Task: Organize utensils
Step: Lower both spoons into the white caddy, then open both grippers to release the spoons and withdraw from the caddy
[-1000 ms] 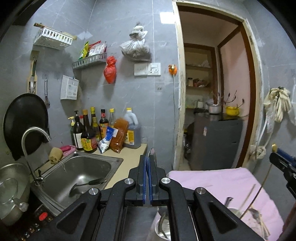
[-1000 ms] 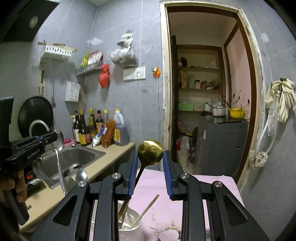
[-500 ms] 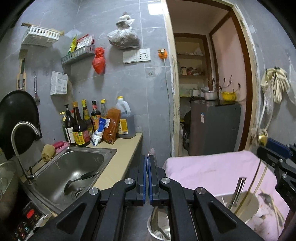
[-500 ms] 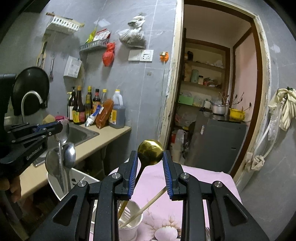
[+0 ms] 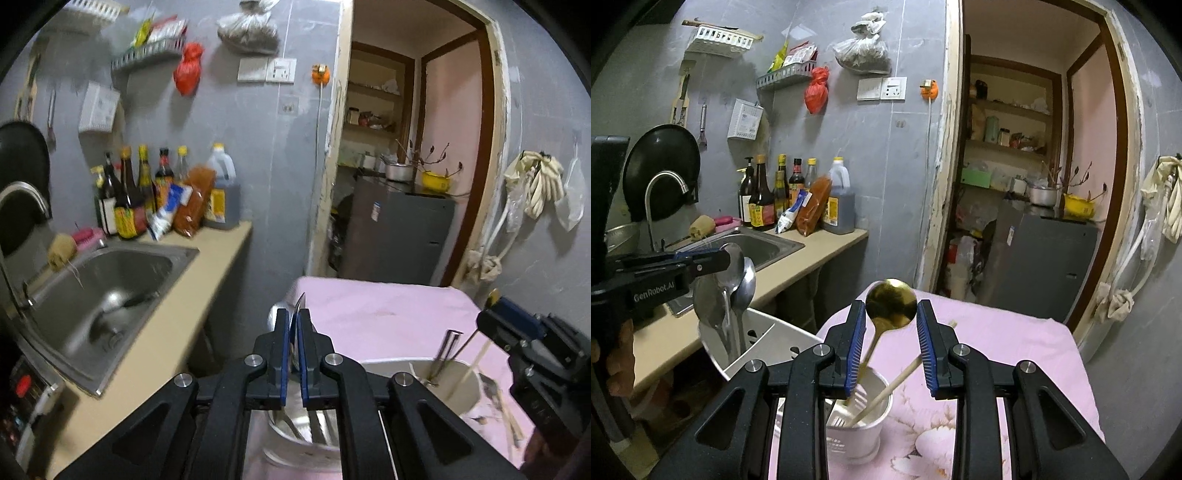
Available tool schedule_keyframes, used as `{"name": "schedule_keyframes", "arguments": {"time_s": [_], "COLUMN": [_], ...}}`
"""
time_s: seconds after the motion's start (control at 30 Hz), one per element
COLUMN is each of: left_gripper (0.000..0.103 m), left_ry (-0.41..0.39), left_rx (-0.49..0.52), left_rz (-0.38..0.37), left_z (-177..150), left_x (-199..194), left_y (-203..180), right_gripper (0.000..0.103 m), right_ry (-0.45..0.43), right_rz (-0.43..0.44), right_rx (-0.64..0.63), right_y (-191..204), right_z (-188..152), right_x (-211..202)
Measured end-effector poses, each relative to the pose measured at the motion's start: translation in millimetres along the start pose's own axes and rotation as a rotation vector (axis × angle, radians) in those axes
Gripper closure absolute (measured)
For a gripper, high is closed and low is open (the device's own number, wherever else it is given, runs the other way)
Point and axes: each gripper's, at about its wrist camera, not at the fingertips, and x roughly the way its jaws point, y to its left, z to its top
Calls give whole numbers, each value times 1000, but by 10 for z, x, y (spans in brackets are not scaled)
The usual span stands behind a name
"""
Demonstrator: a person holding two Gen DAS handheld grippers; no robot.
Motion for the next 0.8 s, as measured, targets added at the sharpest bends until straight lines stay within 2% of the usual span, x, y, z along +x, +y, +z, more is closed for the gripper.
{"name": "schedule_keyframes", "arguments": {"time_s": [0.13, 0.23, 0.3, 0.33, 0.43, 0.5, 0.57, 0.6, 0.7, 0.8], "left_gripper": [96, 83, 68, 66, 61, 50, 39, 33, 20, 11], "left_ry": [33, 45, 40, 31, 23, 15, -7, -22, -66, -108], "left_rx": [-39, -58, -74, -84, -82, -77, -78, -79, -66, -51], "left_rz": [-31, -49, -56, -62, -71, -75, -87, -91, -89, -84], "left_z": [-18, -32, -27, -28, -6, 9, 29, 38, 56, 55], "left_x": [-10, -47, -78, -110, -179, -230, -315, -362, -490, -592], "left_y": [38, 39, 42, 33, -39, -90, -167, -208, -365, -543], "right_gripper": [78, 77, 69, 65, 64, 58, 46, 44, 32, 21], "right_ry": [5, -1, -11, -16, -28, -41, -63, -73, -98, -120], "right_rz": [2, 0, -5, -8, -22, -31, -43, -48, -64, -80], "right_rx": [25, 49, 69, 78, 111, 140, 166, 176, 203, 226], "right_y": [-65, -126, -190, -213, -322, -421, -514, -552, -695, -841], "right_z": [-15, 4, 17, 19, 42, 60, 85, 106, 123, 102], "right_x": [-53, -123, -200, -237, -364, -468, -573, -613, -757, -894]}}
